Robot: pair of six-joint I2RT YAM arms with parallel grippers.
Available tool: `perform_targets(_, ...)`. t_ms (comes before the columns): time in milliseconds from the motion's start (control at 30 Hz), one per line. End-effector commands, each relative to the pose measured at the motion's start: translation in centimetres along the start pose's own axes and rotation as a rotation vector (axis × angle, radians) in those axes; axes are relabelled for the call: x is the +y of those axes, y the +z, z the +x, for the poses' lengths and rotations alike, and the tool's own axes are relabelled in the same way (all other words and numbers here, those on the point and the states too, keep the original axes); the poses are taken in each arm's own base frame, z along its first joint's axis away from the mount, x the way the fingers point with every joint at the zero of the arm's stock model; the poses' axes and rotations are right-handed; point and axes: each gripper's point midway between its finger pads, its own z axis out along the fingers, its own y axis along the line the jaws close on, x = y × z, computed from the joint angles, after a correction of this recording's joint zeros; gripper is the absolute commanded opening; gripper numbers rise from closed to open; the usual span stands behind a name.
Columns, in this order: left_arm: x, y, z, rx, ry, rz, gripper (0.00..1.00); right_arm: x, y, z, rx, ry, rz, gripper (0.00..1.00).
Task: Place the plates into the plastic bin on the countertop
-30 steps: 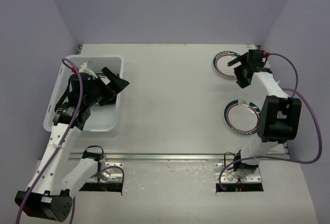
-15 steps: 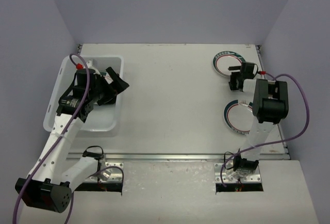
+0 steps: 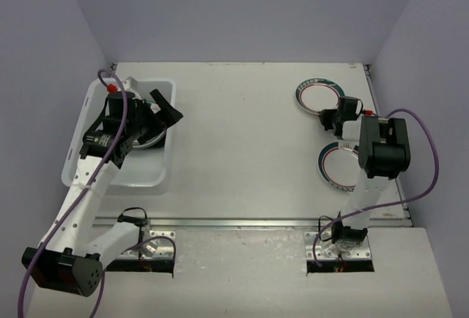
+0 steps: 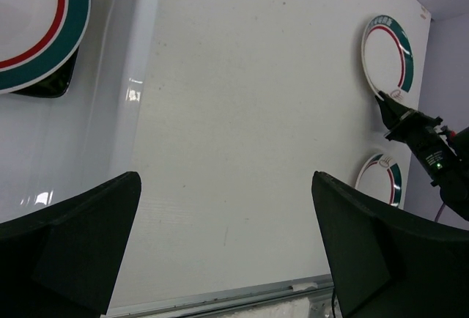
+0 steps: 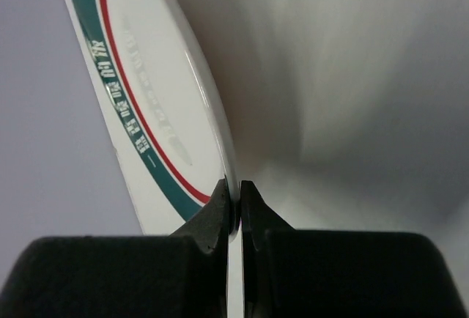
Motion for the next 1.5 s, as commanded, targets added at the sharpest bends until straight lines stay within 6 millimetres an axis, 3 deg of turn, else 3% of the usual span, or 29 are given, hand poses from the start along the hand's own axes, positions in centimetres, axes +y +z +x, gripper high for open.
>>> perform_targets(0,-4.2,0.5,-1.9,-0.018,0.063,0.169,1.00,8.1,-6.1,5.5,0.143,-0.294,-0.285,0.00)
perform_targets(33,-5.3,0.8,-2.0,-0.003,0.078,0.224,1.00,9.6,-8.0,7.6,0.213,-0.379,-0.332,0.00)
perform_targets(100,-7.5,1.5,-2.2,0.019,0.111,0.332,1.00,11.9,-12.3,13.5,0.342,-0.634,-0.433,0.00)
perform_targets(133,-7.8,1.9,-1.8,0.052,0.111,0.352,1.00,11.4,-13.1,13.6,0.358,-0.645,-0.405,0.00)
perform_targets(167,-9.0,1.9,-1.5,0.081,0.127,0.426,1.00,11.4,-15.5,16.0,0.420,-0.785,-0.403,0.00)
perform_targets(267,-10.0,3.7,-1.0,0.149,0.175,0.497,1.00,10.9,-20.6,20.9,0.625,-1.057,-0.419,0.00)
perform_targets(333,-10.1,4.6,-0.8,0.177,0.200,0.510,1.00,10.9,-23.8,22.9,0.734,-1.129,-0.459,0.00)
perform_targets(467,-9.2,6.0,-0.2,0.198,0.241,0.488,0.96,11.4,-31.0,25.7,1.001,-1.113,-0.661,0.00)
perform_targets(500,-8.9,6.1,0.0,0.203,0.244,0.481,0.92,11.6,-31.9,25.9,1.023,-1.108,-0.702,0.00)
perform_targets(567,-8.2,6.2,0.6,0.214,0.243,0.463,0.65,12.0,-33.5,26.0,1.047,-1.112,-0.758,0.00)
perform_targets(667,-8.0,5.8,0.9,0.205,0.238,0.469,0.08,12.1,-34.4,26.2,1.085,-1.113,-0.782,0.00)
perform_targets(700,-8.1,5.5,0.9,0.198,0.239,0.472,0.00,12.0,-34.5,26.2,1.094,-1.109,-0.781,0.00)
perform_targets(833,-8.1,4.7,-0.2,0.138,0.231,0.443,0.00,11.5,-34.4,26.5,1.127,-1.076,-0.765,0.00)
perform_targets(867,-7.9,4.6,-0.6,0.117,0.218,0.421,0.00,11.4,-34.2,26.5,1.126,-1.071,-0.760,0.21)
perform_targets(900,-7.6,4.4,-1.1,0.093,0.199,0.394,0.00,11.2,-34.0,26.5,1.124,-1.063,-0.749,0.50)
perform_targets(967,-6.2,4.2,-3.1,0.017,0.143,0.295,0.00,10.9,-32.7,25.8,1.059,-1.066,-0.679,0.96)
perform_targets(1033,-3.6,3.9,-4.6,-0.031,0.012,0.168,0.00,10.1,-30.8,24.2,0.983,-1.058,-0.582,0.99)
perform_targets(1133,4.9,1.6,-8.7,-0.207,-0.258,-0.079,0.00,8.7,-28.6,21.4,0.865,-1.033,-0.461,0.99)
perform_targets(1200,9.2,0.2,-10.0,-0.285,-0.355,-0.156,0.00,6.7,-28.1,20.6,0.879,-1.017,-0.416,0.99)
perform_targets(1233,10.9,-0.3,-10.2,-0.305,-0.397,-0.190,0.00,6.5,-28.1,20.3,0.876,-1.013,-0.416,0.99)
perform_targets(1367,15.4,-0.2,-9.8,-0.320,-0.514,-0.306,0.00,3.2,-27.6,19.0,0.887,-0.985,-0.342,0.99)
perform_targets(1467,17.7,1.0,-9.2,-0.299,-0.550,-0.336,0.00,2.2,-27.3,17.7,0.854,-0.953,-0.297,0.99)
